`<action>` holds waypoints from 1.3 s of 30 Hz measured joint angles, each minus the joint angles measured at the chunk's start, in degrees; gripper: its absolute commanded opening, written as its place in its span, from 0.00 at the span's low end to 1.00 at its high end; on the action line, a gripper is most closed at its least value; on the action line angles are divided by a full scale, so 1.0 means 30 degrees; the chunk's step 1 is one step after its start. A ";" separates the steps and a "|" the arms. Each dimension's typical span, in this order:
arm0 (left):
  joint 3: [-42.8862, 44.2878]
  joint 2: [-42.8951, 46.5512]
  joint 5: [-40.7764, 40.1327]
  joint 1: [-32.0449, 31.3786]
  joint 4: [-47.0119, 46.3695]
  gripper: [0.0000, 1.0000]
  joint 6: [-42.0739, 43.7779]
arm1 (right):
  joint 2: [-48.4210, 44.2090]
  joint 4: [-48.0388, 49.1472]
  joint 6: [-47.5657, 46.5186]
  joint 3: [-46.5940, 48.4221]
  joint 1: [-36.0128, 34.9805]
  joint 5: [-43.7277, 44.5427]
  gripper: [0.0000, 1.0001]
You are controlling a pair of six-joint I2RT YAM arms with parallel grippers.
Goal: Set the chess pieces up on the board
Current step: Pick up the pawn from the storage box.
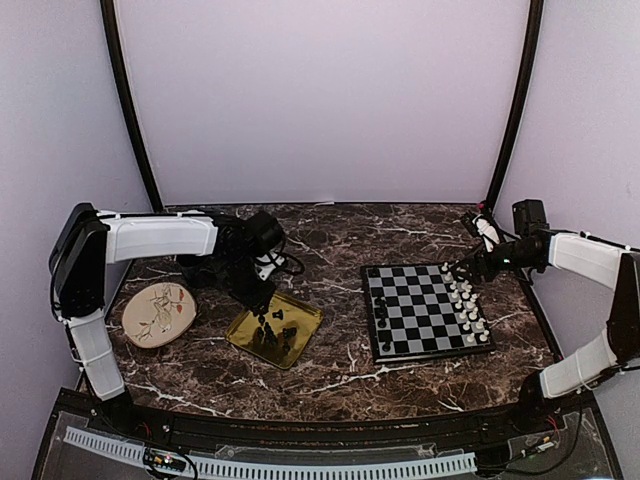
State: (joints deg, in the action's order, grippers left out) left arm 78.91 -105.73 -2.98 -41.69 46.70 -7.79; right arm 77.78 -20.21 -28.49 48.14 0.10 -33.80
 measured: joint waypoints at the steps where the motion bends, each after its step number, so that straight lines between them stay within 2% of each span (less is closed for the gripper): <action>1: -0.0087 -0.0146 0.0138 0.0022 -0.0117 0.33 -0.0058 | 0.0000 0.0007 0.0000 0.0000 0.0000 0.0000 0.72; 18: -0.0503 -0.1734 0.0525 0.0350 -0.1413 0.22 -0.0510 | 0.0000 0.0007 0.0000 0.0000 0.0000 0.0007 0.72; 29: -0.0430 -0.2011 0.0430 0.0350 -0.1559 0.04 -0.0488 | 0.0000 0.0000 0.0000 0.0000 0.0000 0.0007 0.71; 39: 0.1056 -0.2011 0.0342 0.0182 -0.0852 0.02 -0.0262 | 0.0000 0.0007 0.0000 0.0000 0.0000 0.0058 0.71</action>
State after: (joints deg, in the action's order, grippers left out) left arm 82.08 -111.77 -1.96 -41.15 44.14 -8.58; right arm 77.78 -20.18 -28.49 48.14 0.10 -33.63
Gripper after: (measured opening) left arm 0.082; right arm 0.715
